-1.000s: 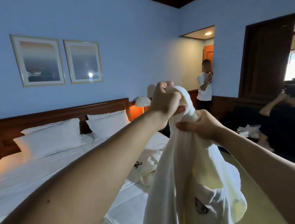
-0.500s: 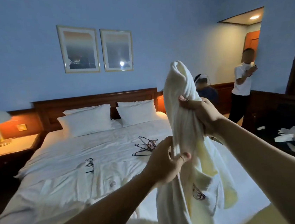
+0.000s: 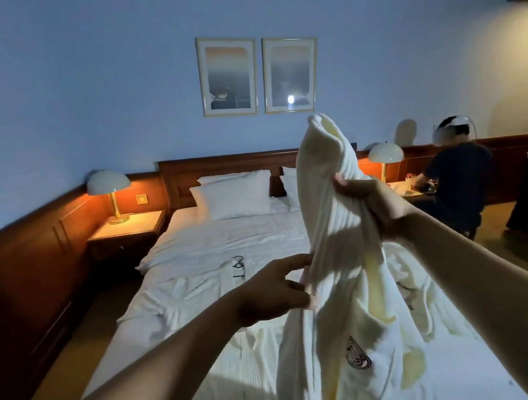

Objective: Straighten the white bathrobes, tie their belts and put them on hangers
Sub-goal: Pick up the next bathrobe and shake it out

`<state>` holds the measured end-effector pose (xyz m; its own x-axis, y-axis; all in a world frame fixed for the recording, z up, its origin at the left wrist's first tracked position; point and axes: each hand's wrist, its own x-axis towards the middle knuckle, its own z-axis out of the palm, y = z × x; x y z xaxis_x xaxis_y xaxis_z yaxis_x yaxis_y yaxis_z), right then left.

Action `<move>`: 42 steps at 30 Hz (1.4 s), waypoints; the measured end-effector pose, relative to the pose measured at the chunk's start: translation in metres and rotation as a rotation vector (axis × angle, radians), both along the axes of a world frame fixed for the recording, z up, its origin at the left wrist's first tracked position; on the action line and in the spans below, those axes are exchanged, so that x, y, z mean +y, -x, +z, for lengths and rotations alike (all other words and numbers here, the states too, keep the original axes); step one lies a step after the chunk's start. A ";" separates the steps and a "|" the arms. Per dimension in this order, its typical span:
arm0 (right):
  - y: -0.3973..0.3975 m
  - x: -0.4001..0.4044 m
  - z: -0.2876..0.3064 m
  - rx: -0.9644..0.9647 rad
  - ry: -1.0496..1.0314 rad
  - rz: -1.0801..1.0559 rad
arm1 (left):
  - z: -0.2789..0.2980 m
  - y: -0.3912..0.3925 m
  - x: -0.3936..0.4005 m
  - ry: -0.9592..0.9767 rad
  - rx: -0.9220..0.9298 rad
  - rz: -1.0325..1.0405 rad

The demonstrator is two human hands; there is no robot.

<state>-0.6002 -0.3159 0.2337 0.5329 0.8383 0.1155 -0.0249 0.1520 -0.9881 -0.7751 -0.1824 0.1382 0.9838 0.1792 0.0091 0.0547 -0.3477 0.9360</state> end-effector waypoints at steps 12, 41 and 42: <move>0.126 0.081 0.000 -0.004 -0.090 0.060 | -0.010 0.116 0.046 -0.220 -0.242 0.516; 0.119 0.032 0.026 -1.159 0.171 -0.585 | 0.101 0.283 0.160 -1.181 -0.366 1.020; 0.117 0.028 0.026 -1.146 0.159 -0.592 | 0.099 0.289 0.163 -1.323 -0.378 0.890</move>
